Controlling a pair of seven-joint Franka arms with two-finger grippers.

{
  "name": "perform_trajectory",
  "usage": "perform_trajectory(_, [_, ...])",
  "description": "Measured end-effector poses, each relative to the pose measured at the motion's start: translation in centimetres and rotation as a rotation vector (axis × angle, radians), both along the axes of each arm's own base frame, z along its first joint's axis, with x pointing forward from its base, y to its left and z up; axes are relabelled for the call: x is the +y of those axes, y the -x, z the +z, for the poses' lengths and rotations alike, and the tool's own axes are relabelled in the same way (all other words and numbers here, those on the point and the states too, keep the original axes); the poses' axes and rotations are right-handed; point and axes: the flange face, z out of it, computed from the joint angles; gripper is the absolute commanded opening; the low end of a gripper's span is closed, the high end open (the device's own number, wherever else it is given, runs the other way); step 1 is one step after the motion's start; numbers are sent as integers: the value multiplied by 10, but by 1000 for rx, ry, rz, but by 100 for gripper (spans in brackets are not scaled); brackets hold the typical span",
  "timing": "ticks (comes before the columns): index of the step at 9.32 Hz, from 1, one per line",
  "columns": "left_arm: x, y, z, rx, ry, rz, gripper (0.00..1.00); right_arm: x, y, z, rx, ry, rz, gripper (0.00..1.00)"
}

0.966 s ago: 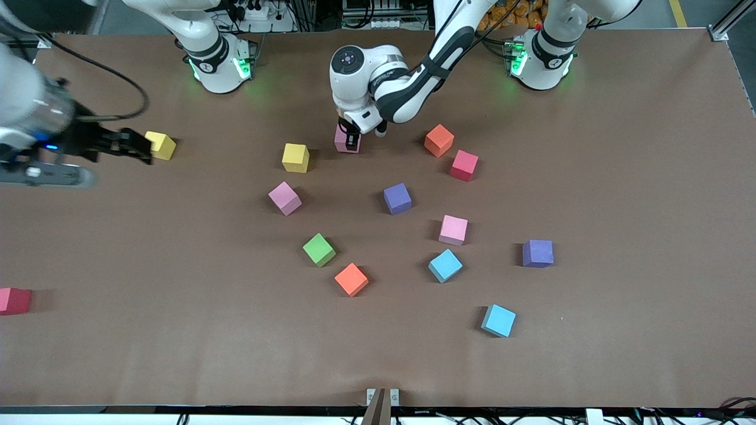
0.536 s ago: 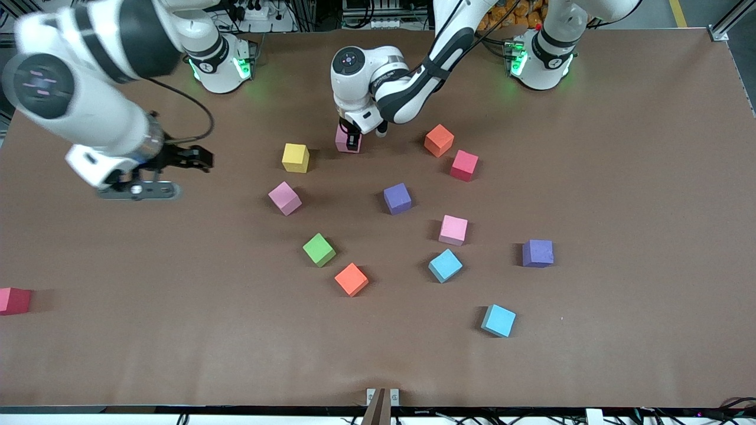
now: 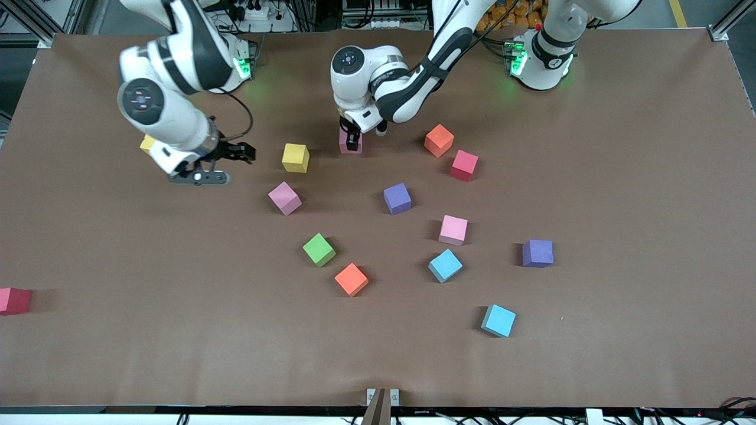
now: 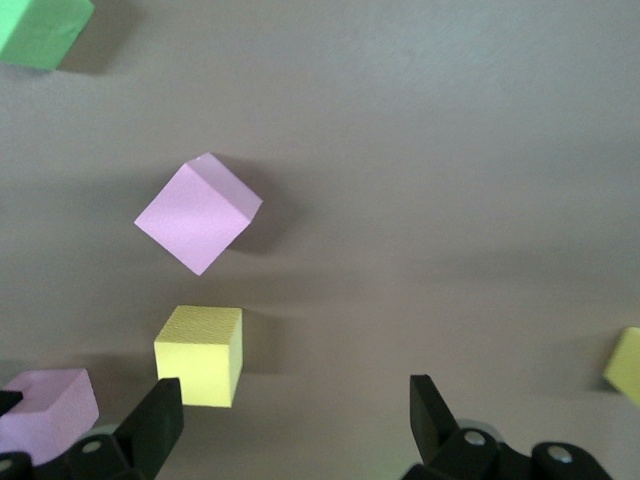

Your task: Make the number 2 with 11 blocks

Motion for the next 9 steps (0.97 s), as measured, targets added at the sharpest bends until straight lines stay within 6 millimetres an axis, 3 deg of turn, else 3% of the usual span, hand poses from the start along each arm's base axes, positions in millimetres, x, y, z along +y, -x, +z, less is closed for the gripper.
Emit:
perform_trajectory(1, [1,0,1,1,-8,0,74,13,13,-16,-21,-4,-23,100])
perform_trajectory(4, [3,-4,27,-5,-48,-2,74,18,49,-72,-100,-87,-112,100])
perform_trajectory(6, [7,-19,49,-26,-54,-12,74,29,61,-88,-128,-93,-128,100])
perform_trajectory(7, [15,-42,54,-36,-52,-64,74,43,67,-94,-131,-96,-137,100])
perform_trajectory(9, [53,-116,62,-53,-31,-212,74,75,89,-105,-104,-82,-171,100])
